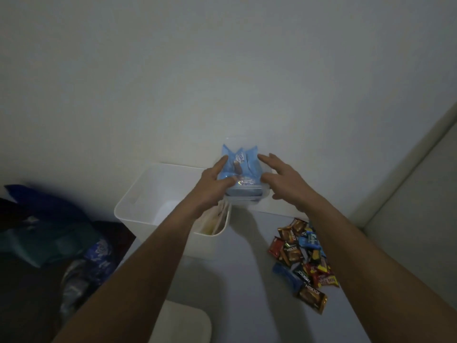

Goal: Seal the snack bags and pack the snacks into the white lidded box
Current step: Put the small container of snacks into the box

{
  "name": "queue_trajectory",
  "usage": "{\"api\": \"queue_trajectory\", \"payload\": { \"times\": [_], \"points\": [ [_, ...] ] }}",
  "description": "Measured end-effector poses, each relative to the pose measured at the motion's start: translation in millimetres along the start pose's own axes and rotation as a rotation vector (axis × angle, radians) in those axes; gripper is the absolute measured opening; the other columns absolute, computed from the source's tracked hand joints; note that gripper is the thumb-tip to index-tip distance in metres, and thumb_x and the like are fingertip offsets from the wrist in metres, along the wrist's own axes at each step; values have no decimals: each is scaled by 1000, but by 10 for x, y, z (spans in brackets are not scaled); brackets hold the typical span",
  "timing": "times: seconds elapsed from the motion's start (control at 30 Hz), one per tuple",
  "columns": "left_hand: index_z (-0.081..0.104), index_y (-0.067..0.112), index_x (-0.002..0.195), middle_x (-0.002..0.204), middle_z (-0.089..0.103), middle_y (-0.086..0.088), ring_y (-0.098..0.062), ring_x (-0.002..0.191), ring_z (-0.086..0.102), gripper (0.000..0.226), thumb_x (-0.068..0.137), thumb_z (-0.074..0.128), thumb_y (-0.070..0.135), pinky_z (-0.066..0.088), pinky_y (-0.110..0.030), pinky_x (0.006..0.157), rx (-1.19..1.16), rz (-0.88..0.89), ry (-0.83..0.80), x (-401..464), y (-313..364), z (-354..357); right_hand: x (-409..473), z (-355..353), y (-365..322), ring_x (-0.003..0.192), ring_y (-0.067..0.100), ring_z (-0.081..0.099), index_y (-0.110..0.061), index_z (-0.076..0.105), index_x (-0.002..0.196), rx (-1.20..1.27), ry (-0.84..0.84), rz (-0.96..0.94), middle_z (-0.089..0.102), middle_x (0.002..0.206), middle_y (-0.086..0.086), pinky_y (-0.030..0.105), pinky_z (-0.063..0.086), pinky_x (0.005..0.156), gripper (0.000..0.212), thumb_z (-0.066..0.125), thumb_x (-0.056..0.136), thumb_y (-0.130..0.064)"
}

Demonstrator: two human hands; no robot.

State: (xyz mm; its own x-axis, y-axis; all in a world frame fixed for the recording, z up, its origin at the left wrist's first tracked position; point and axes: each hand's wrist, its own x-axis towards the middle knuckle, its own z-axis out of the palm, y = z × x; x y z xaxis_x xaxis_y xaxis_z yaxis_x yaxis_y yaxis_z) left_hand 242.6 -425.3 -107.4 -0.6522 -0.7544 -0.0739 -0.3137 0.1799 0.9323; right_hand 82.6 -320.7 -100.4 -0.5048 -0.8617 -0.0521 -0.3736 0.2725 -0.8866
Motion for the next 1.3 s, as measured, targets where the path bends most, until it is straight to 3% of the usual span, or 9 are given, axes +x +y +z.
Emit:
{"api": "queue_trajectory", "payload": {
  "times": [0.13, 0.3, 0.57, 0.7, 0.83, 0.93, 1.0, 1.2, 1.3],
  "points": [
    [25, 43, 146, 123, 48, 5, -18, 73, 53, 62, 92, 54, 32, 43, -28, 62, 34, -46, 58, 42, -73, -449, 217, 328, -297, 135, 18, 36, -40, 36, 144, -24, -55, -16, 14, 159, -16, 30, 52, 74, 61, 51, 87, -23],
    [26, 44, 145, 124, 50, 1, -20, 73, 52, 61, 92, 54, 31, 42, -28, 61, 46, -137, 125, 102, -365, -976, 481, 875, -517, 138, 20, 36, -39, 36, 144, -57, -149, -41, 22, 158, -10, 45, 46, 103, 60, 50, 86, -26],
    [24, 45, 144, 124, 49, 0, -20, 75, 53, 62, 92, 54, 29, 45, -30, 66, 90, -291, 106, 306, -959, -1659, 875, 1748, -610, 106, 24, 55, -40, 34, 144, 15, -308, 118, 41, 146, 1, 30, 53, 63, 65, 55, 86, -21],
    [12, 50, 145, 125, 51, 0, -19, 83, 56, 71, 92, 54, 26, 49, -31, 68, 127, -372, -2, 392, -1254, -1800, 985, 2148, -428, 103, 26, 59, -36, 32, 146, 30, -331, 156, 43, 142, 6, 39, 61, 70, 75, 63, 82, -12],
    [11, 51, 145, 133, 38, 9, -22, 105, 54, 78, 91, 56, 17, 53, -37, 77, 92, -340, -8, 447, -1441, -1867, 957, 2394, -299, 92, 22, 62, -33, 34, 146, 62, -241, 72, 38, 142, -6, 42, 61, 71, 77, 65, 81, -8],
    [10, 49, 146, 134, 39, 10, -17, 102, 56, 80, 91, 58, 15, 54, -35, 74, 114, -314, -44, 384, -1616, -1925, 885, 2502, -118, 116, 23, 57, -30, 33, 147, 27, -219, 35, 37, 148, -7, 43, 53, 94, 76, 67, 81, -12],
    [11, 47, 146, 139, 41, 5, -16, 104, 57, 82, 90, 61, 14, 54, -36, 78, 116, -330, -75, 353, -1732, -1980, 865, 2597, -14, 121, 26, 55, -29, 33, 147, 30, -248, 64, 38, 149, -3, 45, 50, 98, 77, 69, 80, -14],
    [6, 38, 149, 135, 42, -4, -19, 99, 53, 83, 91, 59, 12, 51, -32, 79, 293, -447, -240, 575, -1711, -1952, 900, 2737, 95, 87, 22, 63, -28, 35, 146, 170, -269, 269, 51, 117, -1, 46, 58, 82, 78, 68, 80, -3],
    [15, 31, 149, 117, 49, -4, -11, 79, 54, 72, 94, 55, 8, 52, -23, 63, 210, -535, -303, 684, -1813, -1901, 900, 2803, 185, 88, 25, 65, -25, 36, 147, 188, -282, 355, 54, 115, 2, 41, 61, 74, 78, 69, 79, -4]
  ]
}}
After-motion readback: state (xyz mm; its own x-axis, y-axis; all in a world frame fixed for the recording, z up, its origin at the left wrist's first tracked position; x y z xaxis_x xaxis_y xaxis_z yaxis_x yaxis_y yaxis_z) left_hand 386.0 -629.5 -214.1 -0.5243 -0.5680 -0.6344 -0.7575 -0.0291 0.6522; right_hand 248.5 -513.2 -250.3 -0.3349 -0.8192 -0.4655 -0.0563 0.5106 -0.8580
